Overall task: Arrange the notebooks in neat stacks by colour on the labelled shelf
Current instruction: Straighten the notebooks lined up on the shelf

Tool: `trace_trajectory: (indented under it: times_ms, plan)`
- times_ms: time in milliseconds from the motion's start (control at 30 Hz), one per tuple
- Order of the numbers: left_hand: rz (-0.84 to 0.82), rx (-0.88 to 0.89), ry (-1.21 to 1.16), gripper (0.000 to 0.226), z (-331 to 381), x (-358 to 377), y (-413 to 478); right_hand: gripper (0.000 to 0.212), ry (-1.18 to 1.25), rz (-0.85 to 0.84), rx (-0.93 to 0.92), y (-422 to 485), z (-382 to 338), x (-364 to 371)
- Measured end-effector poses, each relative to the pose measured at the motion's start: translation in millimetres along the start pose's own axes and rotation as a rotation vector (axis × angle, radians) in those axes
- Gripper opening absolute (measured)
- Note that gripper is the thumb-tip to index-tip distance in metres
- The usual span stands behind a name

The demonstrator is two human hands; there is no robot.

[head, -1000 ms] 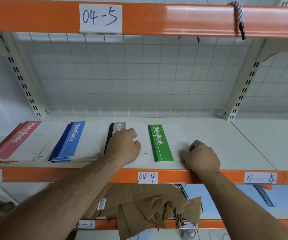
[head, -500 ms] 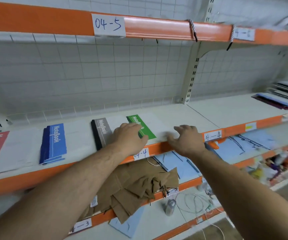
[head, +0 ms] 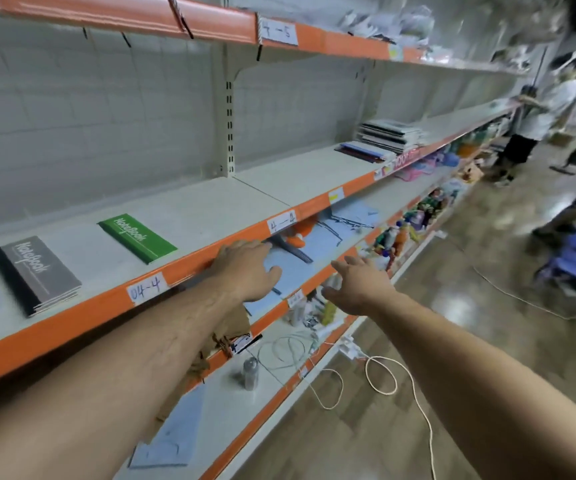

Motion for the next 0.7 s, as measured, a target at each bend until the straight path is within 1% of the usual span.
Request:
trace_trajectory:
  times_ms: [133, 267, 400, 533, 700]
  plan:
    - [-0.062, 0.054, 0.092, 0.068, 60, 21, 31, 0.078, -0.005, -0.068, 0.066, -4, 57, -1]
    - [-0.085, 0.097, 0.082, 0.066, 128, 36, 58, 0.074, -0.002, -0.058, 0.062, 1, 108, -11]
    - [-0.096, 0.095, 0.054, 0.067, 197, 46, 92, 0.075, 0.040, -0.041, 0.106, 14, 180, -24]
    - [-0.071, 0.114, 0.042, 0.068, 265, 50, 119, 0.073, 0.045, -0.008, 0.101, 23, 247, -45]
    - [-0.096, 0.149, 0.043, 0.060, 335, 68, 149, 0.077, 0.064, -0.001, 0.133, 38, 316, -55]
Point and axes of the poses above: each hand's wrist, its own y-axis towards the middle knuckle, its own x-axis out of the palm, z = x × y, the point moved 8 cm from there along y, towards the middle knuckle, and after that the axes turned 14 degrees about -x, right-handed, at the moved point
